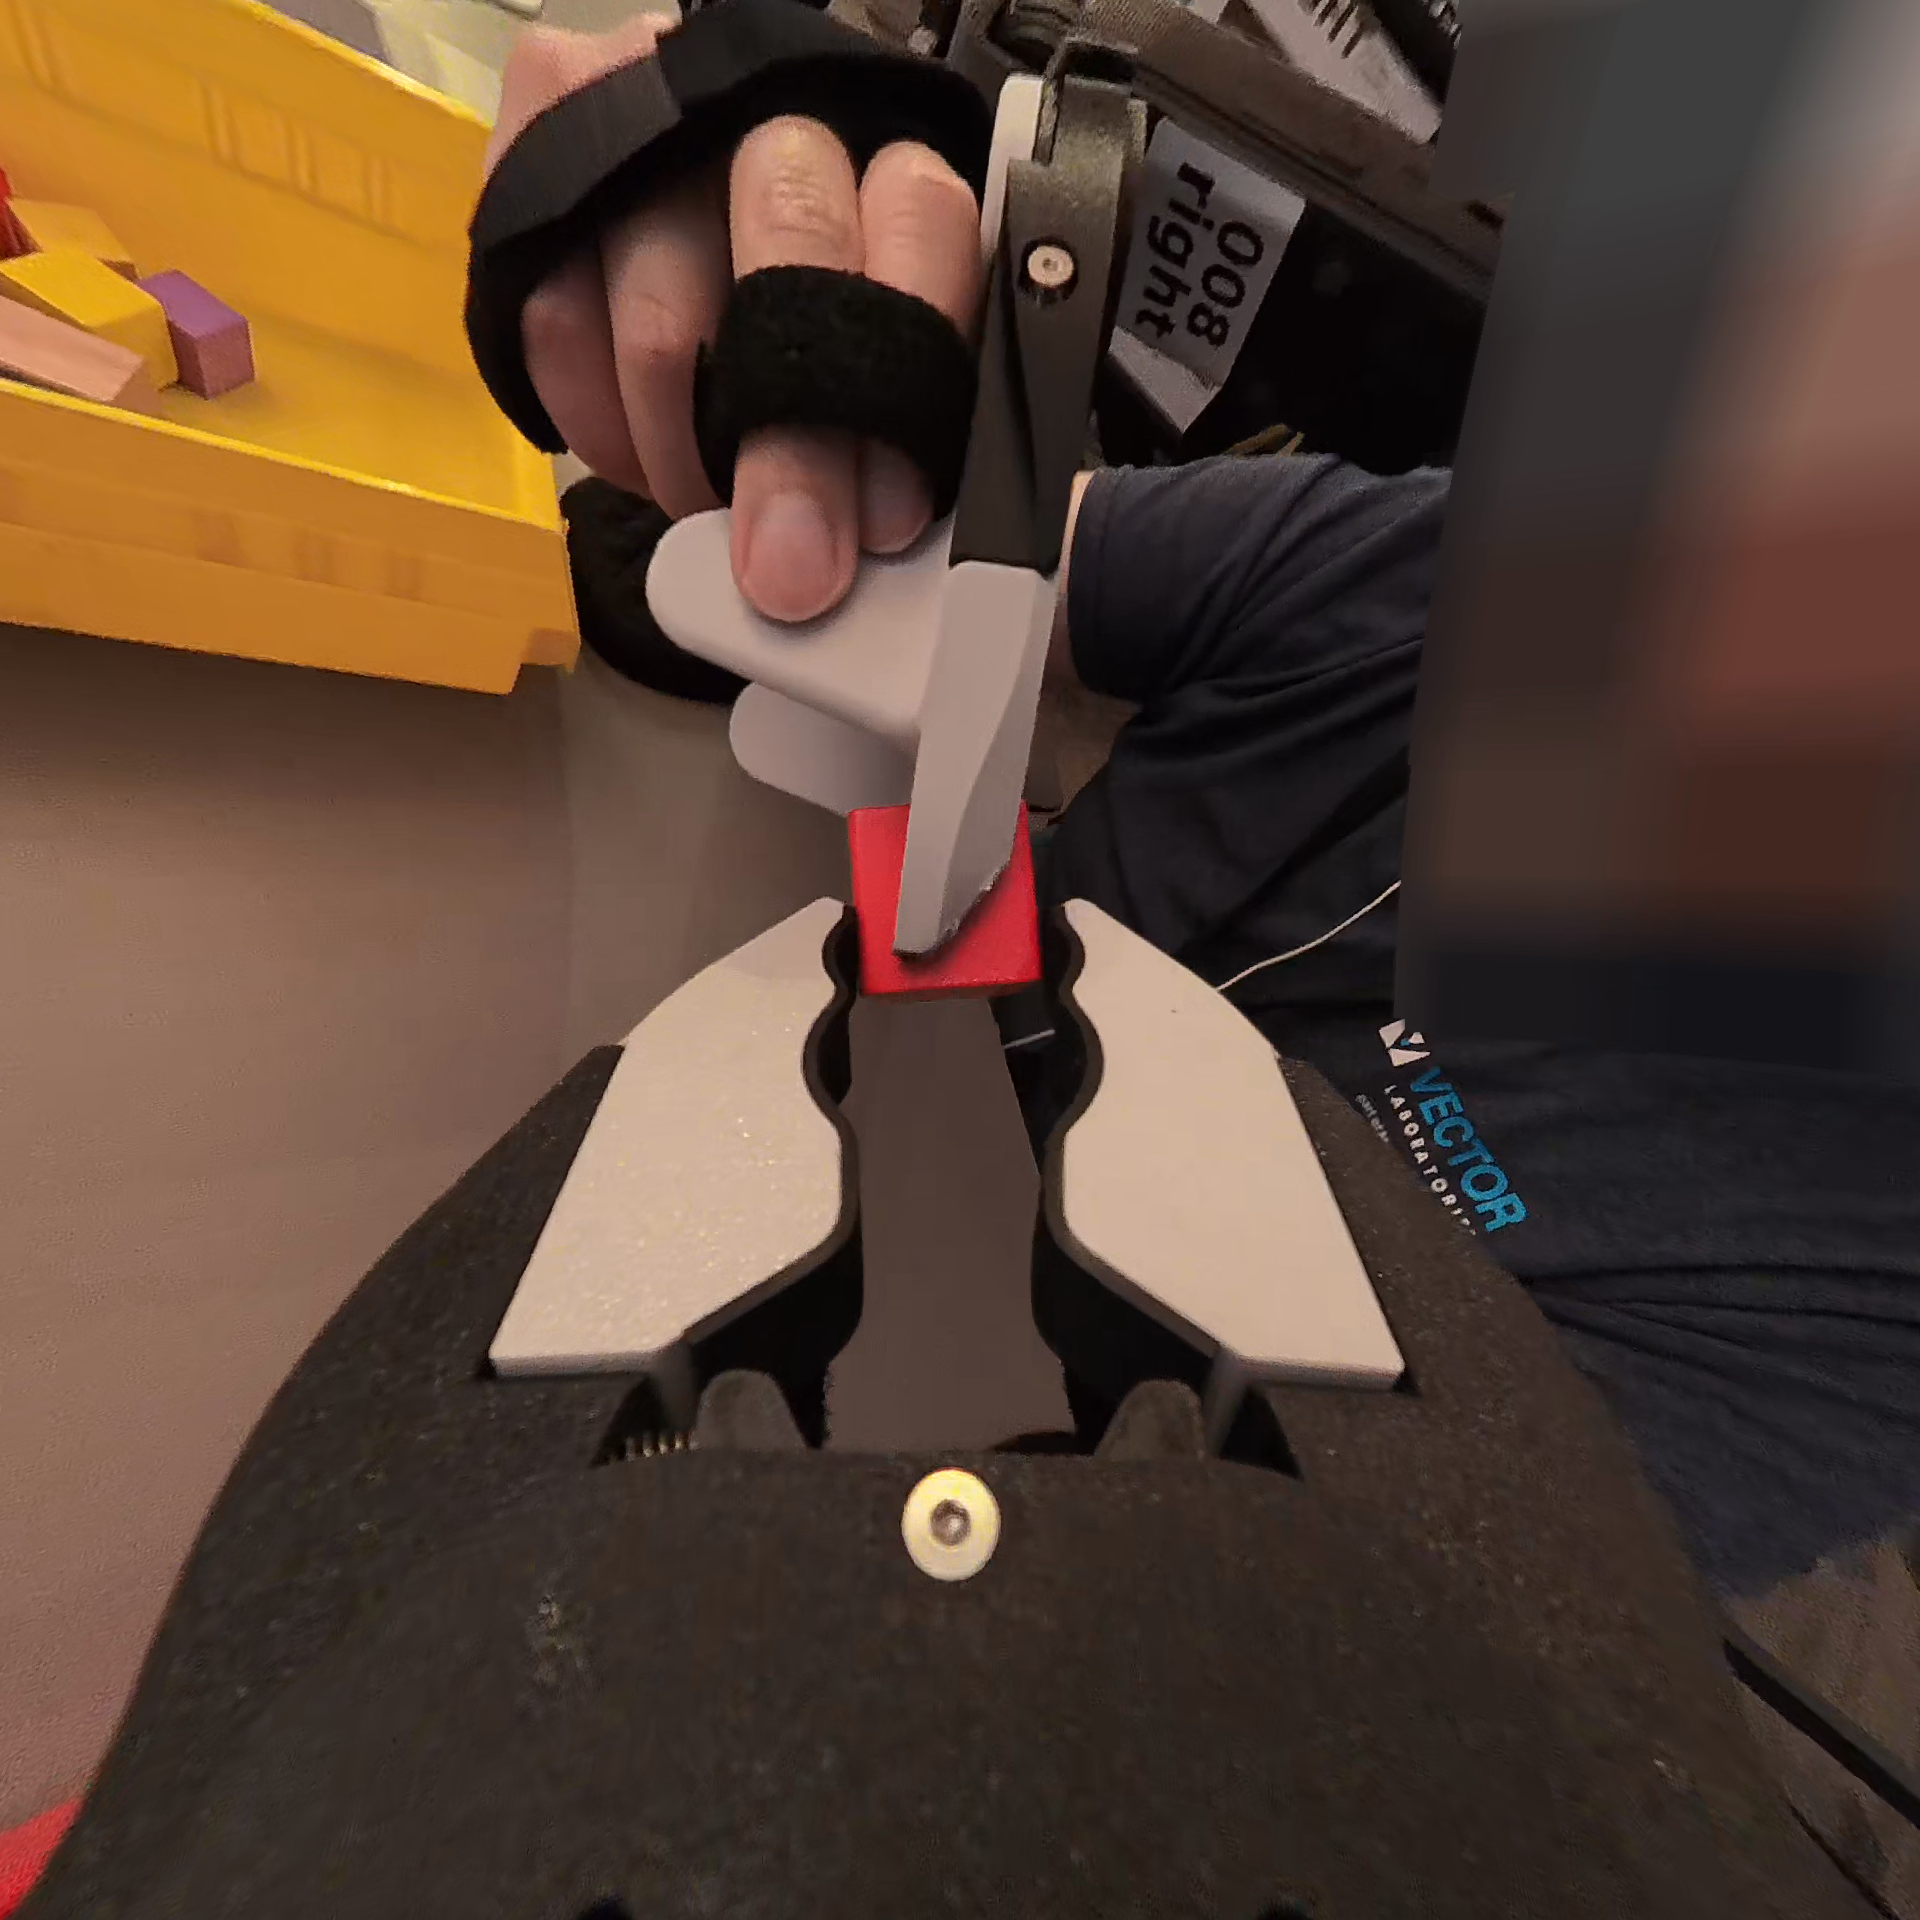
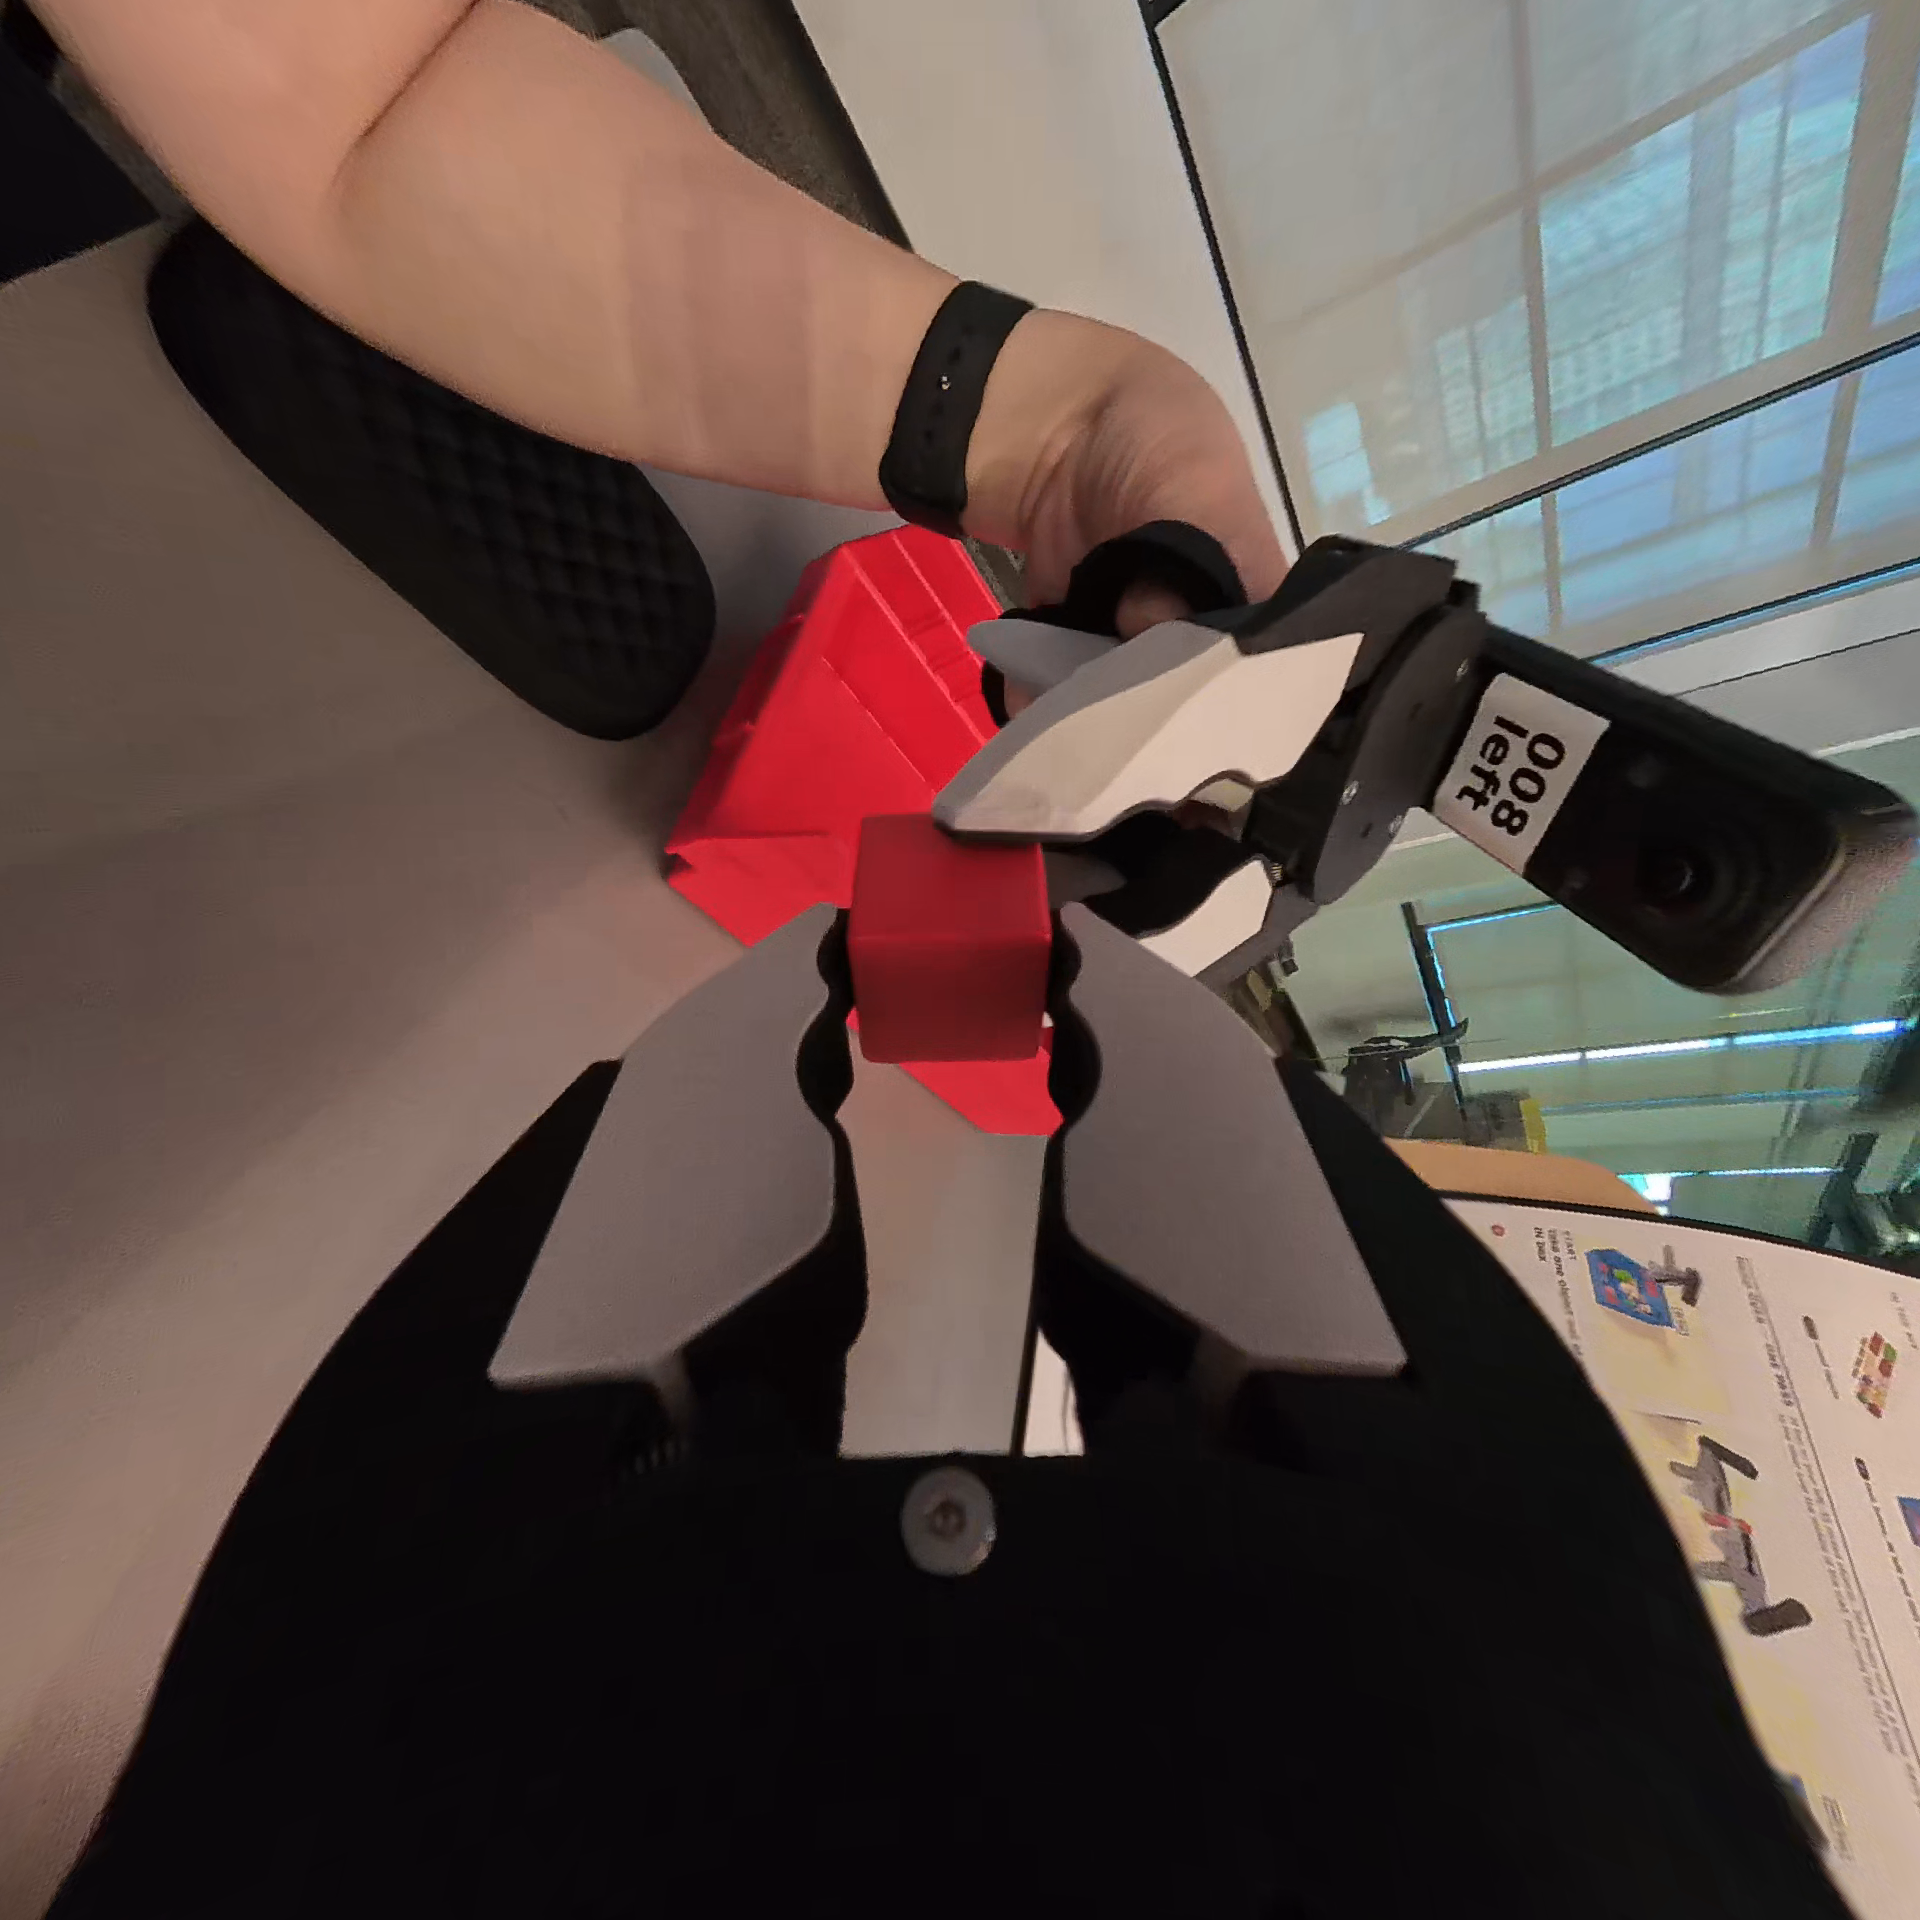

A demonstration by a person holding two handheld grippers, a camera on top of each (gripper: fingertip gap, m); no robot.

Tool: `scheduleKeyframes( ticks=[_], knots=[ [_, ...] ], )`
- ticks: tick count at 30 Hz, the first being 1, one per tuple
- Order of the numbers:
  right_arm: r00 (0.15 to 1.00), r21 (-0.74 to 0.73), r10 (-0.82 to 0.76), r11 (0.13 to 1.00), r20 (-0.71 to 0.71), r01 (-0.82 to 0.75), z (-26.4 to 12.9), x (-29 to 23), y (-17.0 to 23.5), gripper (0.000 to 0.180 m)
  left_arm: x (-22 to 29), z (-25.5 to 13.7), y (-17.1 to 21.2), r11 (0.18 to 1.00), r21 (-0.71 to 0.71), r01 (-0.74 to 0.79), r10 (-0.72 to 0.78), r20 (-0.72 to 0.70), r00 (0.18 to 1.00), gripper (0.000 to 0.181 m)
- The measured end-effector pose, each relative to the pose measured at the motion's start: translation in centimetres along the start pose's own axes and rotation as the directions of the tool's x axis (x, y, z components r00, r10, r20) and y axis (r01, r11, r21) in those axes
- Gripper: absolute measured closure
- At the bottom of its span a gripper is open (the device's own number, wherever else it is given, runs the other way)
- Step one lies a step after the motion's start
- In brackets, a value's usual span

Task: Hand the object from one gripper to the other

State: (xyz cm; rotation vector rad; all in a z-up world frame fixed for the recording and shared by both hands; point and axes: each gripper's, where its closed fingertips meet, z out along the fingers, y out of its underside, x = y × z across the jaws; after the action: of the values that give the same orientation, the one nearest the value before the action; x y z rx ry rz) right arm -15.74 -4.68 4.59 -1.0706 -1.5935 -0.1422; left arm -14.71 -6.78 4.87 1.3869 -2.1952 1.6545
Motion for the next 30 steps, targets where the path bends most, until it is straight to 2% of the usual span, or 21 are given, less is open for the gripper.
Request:
scheduleKeyframes(
  ticks=[2,4,7,9,11,13,14,16,19,24,27,30],
  knots=[
    [1.0,-0.02,0.017,1.0,0.006,-0.017,-0.7,0.3,0.2,0.144,-0.1,-0.7,-0.9,0.998,0.064,0.006,-0.007,0.004,1.0,0.134],
    [0.999,-0.115,0.048,0.992,-0.01,-0.049,-2.8,1.3,1.9,0.144,-0.5,-2.0,-1.4,0.993,0.119,0.003,-0.009,0.047,0.999,0.133],
    [0.959,-0.31,0.258,0.908,-0.116,-0.281,-9.7,3.5,8.1,0.144,-1.2,-4.5,-1.9,0.979,0.204,-0.014,-0.016,0.147,0.989,0.135],
    [0.847,-0.43,0.489,0.733,-0.207,-0.528,-14.9,2.5,13.7,0.144,-1.1,-6.1,-2.4,0.965,0.26,-0.037,-0.014,0.191,0.982,0.138],
    [0.704,-0.561,0.642,0.477,-0.304,-0.677,-19.3,-0.9,19.3,0.144,-0.7,-6.9,-2.6,0.956,0.29,-0.046,-0.012,0.195,0.981,0.14],
    [0.558,-0.678,0.754,0.21,-0.346,-0.705,-22.2,-5.9,22.9,0.144,-0.7,-7.3,-2.4,0.955,0.294,-0.042,-0.021,0.206,0.978,0.14],
    [0.489,-0.706,0.798,0.116,-0.352,-0.698,-22.8,-7.9,23.8,0.144,-0.7,-7.3,-2.4,0.956,0.291,-0.039,-0.024,0.21,0.977,0.14],
    [0.38,-0.74,0.853,-0.01,-0.357,-0.672,-23.1,-10.7,24.9,0.144,-0.6,-7.3,-2.3,0.957,0.289,-0.037,-0.024,0.206,0.978,0.141],
    [0.276,-0.798,0.907,-0.099,-0.317,-0.594,-22.6,-13.9,25.4,0.144,-0.6,-7.3,-2.3,0.956,0.293,-0.032,-0.028,0.199,0.98,0.142],
    [0.188,-0.839,0.906,-0.252,-0.38,-0.482,-22.8,-16.7,27.1,0.144,-0.7,-7.3,-2.2,0.957,0.29,-0.022,-0.036,0.194,0.98,0.142],
    [0.169,-0.845,0.892,-0.315,-0.418,-0.432,-23.4,-17.8,27.6,0.144,-0.8,-7.4,-2.2,0.957,0.289,-0.021,-0.04,0.202,0.978,0.143],
    [0.157,-0.842,0.887,-0.336,-0.434,-0.423,-23.4,-18.1,28.2,0.144,-0.7,-7.5,-2.2,0.957,0.29,-0.02,-0.04,0.199,0.979,0.143]
  ],
)
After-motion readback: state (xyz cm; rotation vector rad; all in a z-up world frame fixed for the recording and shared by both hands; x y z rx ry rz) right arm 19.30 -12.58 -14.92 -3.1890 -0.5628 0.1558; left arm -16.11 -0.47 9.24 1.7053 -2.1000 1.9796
